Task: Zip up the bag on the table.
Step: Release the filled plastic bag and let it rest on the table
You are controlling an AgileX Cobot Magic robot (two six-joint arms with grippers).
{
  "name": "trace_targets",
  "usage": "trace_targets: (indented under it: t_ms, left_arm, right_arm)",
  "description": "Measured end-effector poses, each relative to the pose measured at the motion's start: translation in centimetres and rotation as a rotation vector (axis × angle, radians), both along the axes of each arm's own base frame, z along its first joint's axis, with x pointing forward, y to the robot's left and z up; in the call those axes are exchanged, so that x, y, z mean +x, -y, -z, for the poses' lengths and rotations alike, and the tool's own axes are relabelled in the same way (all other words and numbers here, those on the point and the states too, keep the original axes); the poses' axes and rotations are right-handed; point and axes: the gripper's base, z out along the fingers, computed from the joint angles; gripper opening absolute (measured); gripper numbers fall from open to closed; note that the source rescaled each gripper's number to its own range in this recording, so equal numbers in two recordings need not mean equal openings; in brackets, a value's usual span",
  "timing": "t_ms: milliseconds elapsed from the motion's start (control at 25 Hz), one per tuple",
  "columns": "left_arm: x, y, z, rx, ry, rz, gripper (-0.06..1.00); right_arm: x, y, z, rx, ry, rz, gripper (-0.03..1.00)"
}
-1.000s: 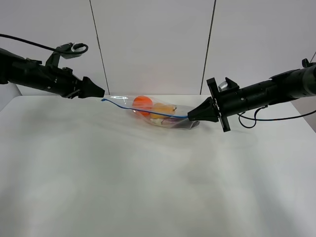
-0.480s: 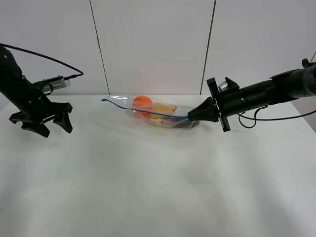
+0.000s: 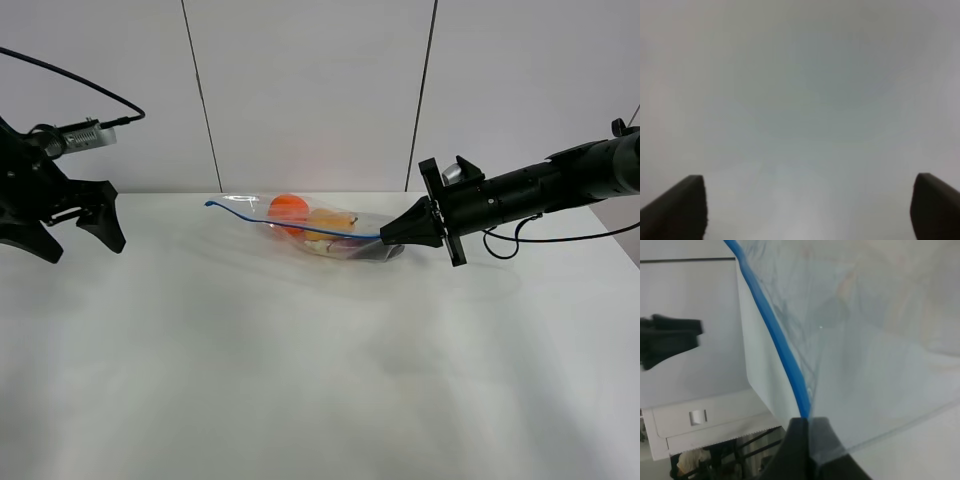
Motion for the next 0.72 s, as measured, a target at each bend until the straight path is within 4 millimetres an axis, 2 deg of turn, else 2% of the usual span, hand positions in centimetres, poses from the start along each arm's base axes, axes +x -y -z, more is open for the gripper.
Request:
trace_targets:
  t_ms: [120, 240, 400, 480, 560, 640, 720]
  left_arm:
    - [-1.7, -0.3, -1.7, 0.055, -0.038, 0.024, 0.99]
    - [-2.9, -0.5, -3.7, 0.087, 0.004, 0.023, 0.99]
    - [-4.8, -0.3, -6.7, 0.100, 0.099, 0.018, 1.00]
    - [-6.2, -0.2, -8.3, 0.106, 0.157, 0.015, 1.00]
    - [-8.0, -0.1, -9.3, 0.109, 0.196, 0.012, 1.00]
    - [-10.2, 0.1, -9.6, 0.109, 0.215, 0.003, 1.00]
    - [-12.3, 0.3, -9.2, 0.105, 0.215, -0.011, 1.00]
  right_arm:
    - [-0.1, 0.1, 0.1, -0.016, 0.000, -0.013, 0.01]
    - [-0.3, 0.1, 0.3, -0.036, -0.001, -0.031, 0.05]
    - [-0.3, 0.2, 0.3, -0.043, -0.001, -0.039, 0.17]
    - [-0.3, 0.2, 0.3, -0.043, -0.001, -0.039, 0.27]
    - [-0.3, 0.2, 0.3, -0.042, -0.002, -0.040, 0.46]
    - [-0.3, 0.2, 0.3, -0.042, -0.002, -0.040, 0.67]
    - [-0.3, 0.2, 0.3, -0.042, -0.002, -0.040, 0.80]
